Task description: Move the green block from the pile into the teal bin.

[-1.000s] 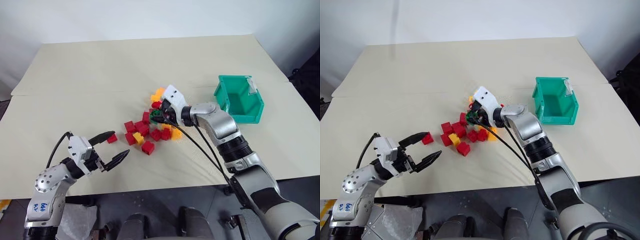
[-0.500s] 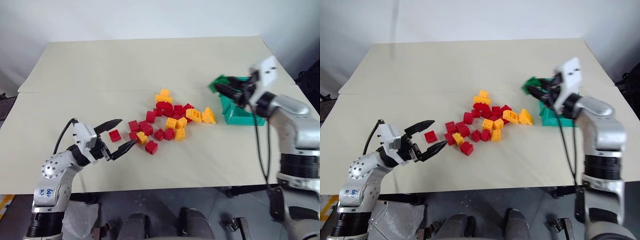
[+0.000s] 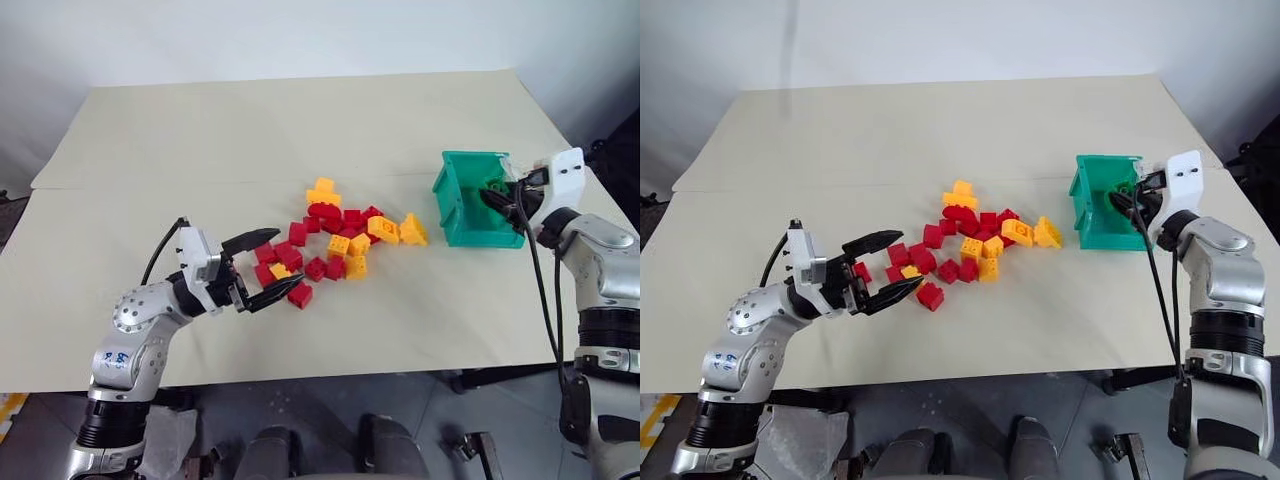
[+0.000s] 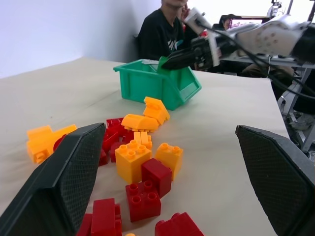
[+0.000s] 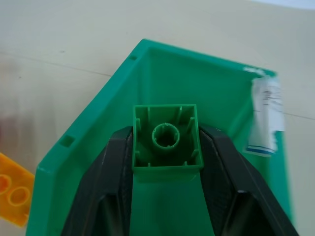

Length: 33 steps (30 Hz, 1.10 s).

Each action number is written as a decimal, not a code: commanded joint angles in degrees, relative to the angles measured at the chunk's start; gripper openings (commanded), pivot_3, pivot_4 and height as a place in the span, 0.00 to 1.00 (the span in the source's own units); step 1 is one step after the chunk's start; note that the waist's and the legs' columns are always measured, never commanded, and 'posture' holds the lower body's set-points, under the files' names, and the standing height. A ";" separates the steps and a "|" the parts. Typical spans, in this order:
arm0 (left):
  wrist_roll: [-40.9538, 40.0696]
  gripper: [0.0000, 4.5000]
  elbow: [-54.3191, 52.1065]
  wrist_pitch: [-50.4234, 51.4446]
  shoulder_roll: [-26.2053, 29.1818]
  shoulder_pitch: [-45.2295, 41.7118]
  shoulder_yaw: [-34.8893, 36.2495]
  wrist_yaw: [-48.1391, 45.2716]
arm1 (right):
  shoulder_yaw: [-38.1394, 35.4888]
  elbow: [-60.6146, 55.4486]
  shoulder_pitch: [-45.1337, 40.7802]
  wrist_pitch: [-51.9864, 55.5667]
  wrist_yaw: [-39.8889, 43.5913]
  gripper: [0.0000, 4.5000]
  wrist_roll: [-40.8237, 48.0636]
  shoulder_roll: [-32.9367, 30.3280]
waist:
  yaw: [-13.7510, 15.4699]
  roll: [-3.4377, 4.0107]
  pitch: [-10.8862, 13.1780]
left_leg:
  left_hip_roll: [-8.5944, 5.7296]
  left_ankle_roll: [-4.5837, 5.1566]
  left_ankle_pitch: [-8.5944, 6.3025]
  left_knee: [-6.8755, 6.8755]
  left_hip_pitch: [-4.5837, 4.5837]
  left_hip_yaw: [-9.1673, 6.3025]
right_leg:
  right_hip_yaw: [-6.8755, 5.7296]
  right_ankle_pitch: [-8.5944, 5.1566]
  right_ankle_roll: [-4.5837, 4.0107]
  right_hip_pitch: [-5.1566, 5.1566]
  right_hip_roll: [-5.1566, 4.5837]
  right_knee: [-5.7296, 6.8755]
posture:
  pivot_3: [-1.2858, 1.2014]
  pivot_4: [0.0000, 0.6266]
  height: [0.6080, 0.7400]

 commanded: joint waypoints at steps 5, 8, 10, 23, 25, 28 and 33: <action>0.98 1.00 -0.20 -1.49 0.59 0.50 0.48 -0.72 | -0.19 1.46 -1.11 -3.62 1.31 0.85 -0.97 -2.33 | -0.06 0.00 0.00 | 0.00 0.00 0.00 -0.01 -0.03 -0.05 | -0.04 0.00 0.01 0.00 0.00 -0.02 | 0.52 0.24 1.00; 1.74 1.00 -0.34 -1.88 1.46 1.48 1.12 -0.57 | -0.93 1.02 0.22 -5.88 2.20 0.99 -0.84 -3.23 | -0.02 0.00 0.00 | 0.00 0.00 0.00 -0.01 -0.03 -0.05 | -0.04 0.00 0.01 0.00 0.00 -0.02 | 0.52 0.24 1.00; 1.52 1.00 -0.69 -1.54 2.23 2.57 2.75 0.16 | -2.30 -0.18 1.27 -8.50 3.59 0.99 0.52 -3.64 | -0.02 0.00 0.00 | 0.00 0.01 0.00 -0.01 -0.03 -0.04 | -0.04 0.00 0.01 0.00 0.00 -0.03 | 0.52 0.24 1.00; 7.14 1.00 -0.35 -5.93 6.91 11.94 9.31 2.44 | -1.69 -29.55 20.78 -11.21 27.98 0.99 17.88 -3.53 | 0.19 -0.01 0.00 | 0.05 -0.04 -0.03 -0.02 0.01 -0.22 | -0.16 0.00 0.01 0.08 0.03 -0.05 | 0.52 0.24 1.00; 7.61 1.00 -0.45 -6.34 7.85 14.21 10.16 2.11 | -1.11 -33.17 25.61 -10.47 29.30 0.99 19.79 -2.68 | 0.48 -0.01 0.00 | 0.02 -0.02 -0.03 -0.01 0.02 -0.26 | -0.12 0.01 0.01 0.12 -0.01 -0.11 | 0.52 0.24 1.00; 8.35 1.00 0.38 -8.23 8.95 16.96 10.86 1.06 | 0.47 -35.26 31.86 -14.66 31.68 0.99 18.11 -2.11 | 0.97 -0.01 0.00 | 0.01 0.01 -0.03 0.00 0.06 -0.48 | -0.08 0.01 0.01 0.18 -0.02 -0.24 | 0.52 0.24 1.00; 8.64 1.00 1.39 -10.72 9.30 17.36 11.31 0.90 | 0.99 -34.17 36.91 -19.64 32.63 0.99 16.28 -1.41 | 1.49 -0.01 0.01 | -0.01 0.05 -0.03 0.01 0.08 -0.47 | -0.02 0.02 -0.01 0.19 -0.01 -0.30 | 0.52 0.24 1.00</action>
